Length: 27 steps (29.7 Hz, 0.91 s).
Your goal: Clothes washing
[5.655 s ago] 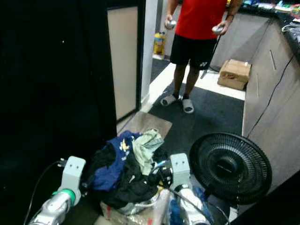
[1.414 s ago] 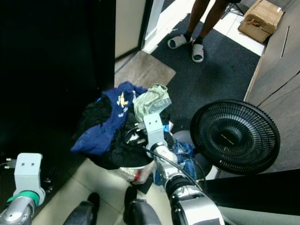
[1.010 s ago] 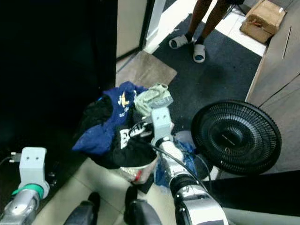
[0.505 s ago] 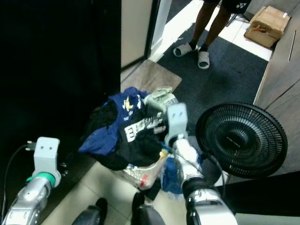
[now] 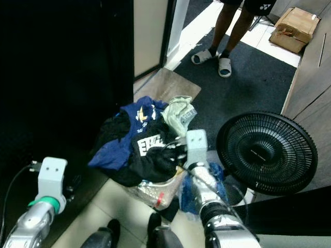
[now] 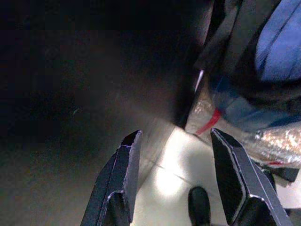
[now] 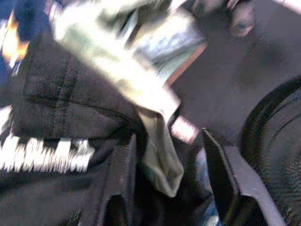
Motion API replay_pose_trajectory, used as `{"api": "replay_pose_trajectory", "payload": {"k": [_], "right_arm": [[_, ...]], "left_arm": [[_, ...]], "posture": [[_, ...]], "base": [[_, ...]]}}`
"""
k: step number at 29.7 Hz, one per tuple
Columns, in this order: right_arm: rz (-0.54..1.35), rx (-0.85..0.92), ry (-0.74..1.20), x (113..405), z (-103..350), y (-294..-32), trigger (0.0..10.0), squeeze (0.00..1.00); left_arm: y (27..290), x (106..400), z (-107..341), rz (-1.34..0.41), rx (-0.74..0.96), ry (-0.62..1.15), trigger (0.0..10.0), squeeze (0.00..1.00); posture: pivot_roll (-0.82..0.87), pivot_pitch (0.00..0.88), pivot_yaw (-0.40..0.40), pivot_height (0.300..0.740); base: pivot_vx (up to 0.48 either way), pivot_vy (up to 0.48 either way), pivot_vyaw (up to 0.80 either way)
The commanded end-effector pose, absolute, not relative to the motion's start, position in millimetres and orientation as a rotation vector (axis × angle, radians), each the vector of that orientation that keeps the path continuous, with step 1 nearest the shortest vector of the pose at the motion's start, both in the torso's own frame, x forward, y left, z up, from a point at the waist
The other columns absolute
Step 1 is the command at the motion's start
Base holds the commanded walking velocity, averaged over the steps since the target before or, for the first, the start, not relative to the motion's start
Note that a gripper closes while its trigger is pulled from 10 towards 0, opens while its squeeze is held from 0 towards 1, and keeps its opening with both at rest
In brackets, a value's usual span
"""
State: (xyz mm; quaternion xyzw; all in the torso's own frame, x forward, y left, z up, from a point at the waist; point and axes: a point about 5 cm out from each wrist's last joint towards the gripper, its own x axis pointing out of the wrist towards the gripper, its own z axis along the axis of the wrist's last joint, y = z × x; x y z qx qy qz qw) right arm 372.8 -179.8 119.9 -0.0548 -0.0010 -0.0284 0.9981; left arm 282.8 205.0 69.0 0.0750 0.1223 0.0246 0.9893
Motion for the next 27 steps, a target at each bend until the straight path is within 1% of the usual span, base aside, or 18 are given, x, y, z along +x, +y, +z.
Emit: {"api": "replay_pose_trajectory", "payload": {"k": [1,2,3,5,6,7,9,13,14,15,16,17,18,21,22,24,27], "right_arm": [[-0.104,-0.111,-0.062,371.4,126.9,-189.3,10.0,1.0],[-0.125,-0.126,-0.108,371.8,135.4,-195.2,10.0,0.0],[-0.125,-0.126,-0.108,371.8,135.4,-195.2,10.0,0.0],[-0.149,-0.142,-0.149,371.1,143.3,-203.4,10.0,0.0],[-0.145,-0.152,-0.141,369.8,143.4,-211.4,10.0,0.0],[-0.145,-0.152,-0.141,369.8,143.4,-211.4,10.0,0.0],[-0.109,-0.178,-0.089,368.1,137.7,-222.3,10.0,0.0],[-0.062,-0.179,-0.066,369.6,135.2,-218.5,10.0,0.0],[-0.025,-0.186,-0.064,371.4,135.6,-211.9,10.0,0.0],[-0.025,-0.186,-0.064,371.4,135.6,-211.9,10.0,0.0],[0.082,-0.176,-0.073,377.5,139.2,-184.9,10.0,0.0],[0.082,-0.176,-0.073,377.5,139.2,-184.9,10.0,0.0],[0.135,-0.17,-0.07,379.5,139.3,-170.4,10.0,0.0],[0.222,-0.167,-0.029,379.8,131.4,-142.0,10.0,0.0],[0.222,-0.167,-0.029,379.8,131.4,-142.0,10.0,0.0],[0.27,-0.17,0.015,377.8,123.1,-128.2,10.0,0.0],[0.285,-0.171,0.028,376.7,120.3,-124.3,10.0,0.0]], "left_arm": [[205.1,276.6,59.6,0.049,0.147,0.277,10.0,0.0],[204.0,277.1,59.1,0.048,0.146,0.278,10.0,0.0],[204.0,277.1,59.1,0.048,0.146,0.278,10.0,0.0],[202.6,278.1,58.6,0.045,0.143,0.278,10.0,0.0],[201.0,279.5,58.5,0.041,0.14,0.277,10.0,0.0],[201.0,279.5,58.5,0.041,0.14,0.277,10.0,0.0],[197.6,282.3,58.5,0.032,0.135,0.275,10.0,0.0],[195.8,283.9,59.1,0.027,0.132,0.273,10.0,0.0],[194.8,284.6,59.5,0.025,0.131,0.271,10.0,0.0],[194.8,284.6,59.5,0.025,0.131,0.271,10.0,0.0],[193.6,284.7,60.0,0.027,0.128,0.267,10.0,0.0],[193.6,284.7,60.0,0.027,0.128,0.267,10.0,0.0],[193.8,283.7,60.1,0.032,0.126,0.266,10.0,0.0],[197.5,278.7,59.6,0.054,0.123,0.267,10.0,0.0],[197.5,278.7,59.6,0.054,0.123,0.267,10.0,0.0],[201.4,273.4,59.0,0.075,0.122,0.269,10.0,0.0],[203.1,270.9,58.5,0.083,0.122,0.27,10.0,0.0]], "posture": [[0.13,0.315,0.005,0.74],[0.13,0.314,0.004,0.74],[0.13,0.314,0.004,0.74],[0.11,0.312,0.005,0.74],[0.1,0.312,0.007,0.74],[0.1,0.312,0.007,0.74],[0.1,0.312,0.007,0.74],[0.09,0.312,0.007,0.74],[0.1,0.315,0.003,0.74],[0.1,0.315,0.003,0.74],[0.11,0.321,-0.006,0.74],[0.11,0.321,-0.006,0.74],[0.12,0.326,-0.013,0.74],[0.13,0.339,-0.025,0.74],[0.13,0.339,-0.025,0.74],[0.16,0.357,-0.042,0.74],[0.16,0.361,-0.047,0.74]], "base": [[0.0,0.0,0.0],[0.0,0.0,0.0],[0.0,0.0,0.0],[0.0,0.0,0.0],[0.0,0.0,0.0],[0.0,0.0,0.0],[0.0,0.0,0.0],[0.0,0.0,0.0],[0.0,0.0,0.0],[0.0,0.0,0.0],[0.0,0.0,0.0],[0.0,0.0,0.0],[0.0,0.0,0.0],[0.0,0.0,0.0],[0.0,0.0,0.0],[0.0,0.0,0.0],[0.0,0.0,0.0]]}}
